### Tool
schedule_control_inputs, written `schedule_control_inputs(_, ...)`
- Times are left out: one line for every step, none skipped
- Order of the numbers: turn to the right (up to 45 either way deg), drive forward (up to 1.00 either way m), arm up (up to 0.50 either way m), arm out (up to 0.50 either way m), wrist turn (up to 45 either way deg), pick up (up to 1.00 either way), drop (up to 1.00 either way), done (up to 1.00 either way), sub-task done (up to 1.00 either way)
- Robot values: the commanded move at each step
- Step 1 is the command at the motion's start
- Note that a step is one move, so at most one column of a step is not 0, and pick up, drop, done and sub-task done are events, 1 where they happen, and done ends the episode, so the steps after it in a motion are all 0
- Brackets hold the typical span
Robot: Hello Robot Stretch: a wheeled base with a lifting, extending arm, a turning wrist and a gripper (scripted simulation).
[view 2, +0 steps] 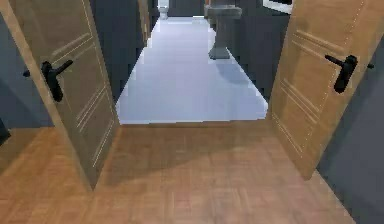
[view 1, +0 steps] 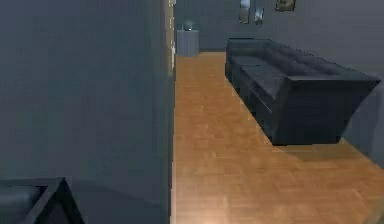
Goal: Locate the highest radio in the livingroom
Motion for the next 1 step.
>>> schedule_control_inputs(33.0,0.0,0.0,0.0,0.0,0.0,0.0,0.0,0.0)
